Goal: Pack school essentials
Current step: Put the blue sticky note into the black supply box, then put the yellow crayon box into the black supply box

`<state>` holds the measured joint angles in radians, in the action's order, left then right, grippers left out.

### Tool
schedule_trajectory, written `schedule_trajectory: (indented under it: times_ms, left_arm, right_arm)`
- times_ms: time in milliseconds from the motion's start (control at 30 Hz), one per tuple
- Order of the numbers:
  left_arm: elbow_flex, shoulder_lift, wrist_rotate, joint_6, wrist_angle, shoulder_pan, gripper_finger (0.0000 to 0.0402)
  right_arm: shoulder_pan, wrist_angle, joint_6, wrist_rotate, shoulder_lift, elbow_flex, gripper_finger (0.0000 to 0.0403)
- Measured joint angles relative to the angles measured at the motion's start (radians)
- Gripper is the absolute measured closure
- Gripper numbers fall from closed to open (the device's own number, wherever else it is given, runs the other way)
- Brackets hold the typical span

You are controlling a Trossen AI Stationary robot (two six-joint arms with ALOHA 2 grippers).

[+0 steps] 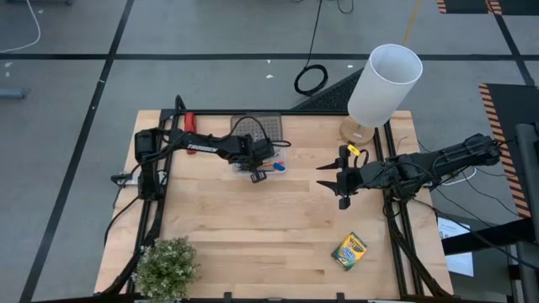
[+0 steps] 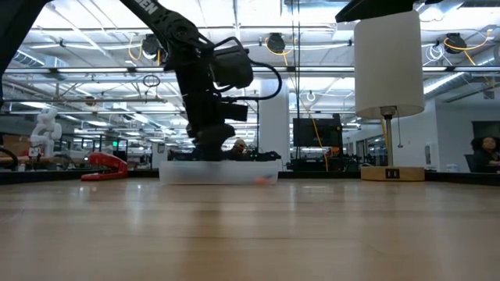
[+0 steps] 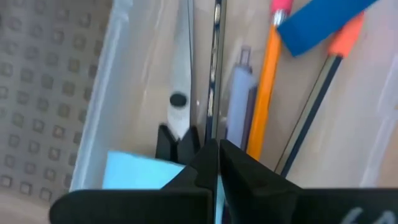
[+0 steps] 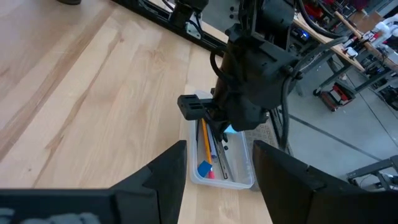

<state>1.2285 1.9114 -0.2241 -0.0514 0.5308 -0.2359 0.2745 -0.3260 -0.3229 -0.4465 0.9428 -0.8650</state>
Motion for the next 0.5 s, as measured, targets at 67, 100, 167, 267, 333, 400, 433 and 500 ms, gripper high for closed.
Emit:
schedule_trajectory:
  times_ms: [67, 100, 167, 267, 333, 400, 433, 500]
  left_arm:
    - [0.0, 0.0, 0.003, -0.003, 0.027, 0.001, 0.038]
    - [0.0, 0.0, 0.003, -0.004, 0.037, 0.001, 0.038]
    - [0.0, 0.0, 0.008, -0.005, 0.056, 0.001, 0.038]
    - [0.0, -0.005, 0.015, -0.006, 0.069, 0.001, 0.038]
    - [0.0, -0.017, 0.016, -0.007, 0.083, 0.003, 0.038]
    - [0.0, -0.03, 0.016, -0.007, 0.082, 0.008, 0.038]
    - [-0.001, -0.038, 0.016, -0.007, 0.092, 0.011, 0.038]
    - [0.0, -0.053, 0.016, -0.008, 0.087, 0.019, 0.038]
  right_arm:
    - [0.0, 0.0, 0.0, -0.001, 0.0, 0.0, 0.0227]
    - [0.0, 0.0, 0.0, -0.001, 0.0, 0.0, 0.0227]
    - [0.0, 0.0, 0.0, -0.001, 0.0, 0.0, 0.0227]
    - [0.0, 0.0, -0.004, -0.002, 0.0, 0.0, 0.0227]
    - [0.0, 0.0, -0.003, -0.002, 0.0, 0.0, 0.0227]
    - [0.0, 0.0, -0.004, -0.002, 0.0, 0.0, 0.0227]
    - [0.0, 0.0, -0.004, -0.002, 0.0, 0.0, 0.0227]
    - [0.0, 0.001, -0.003, -0.002, 0.0, 0.0, 0.0227]
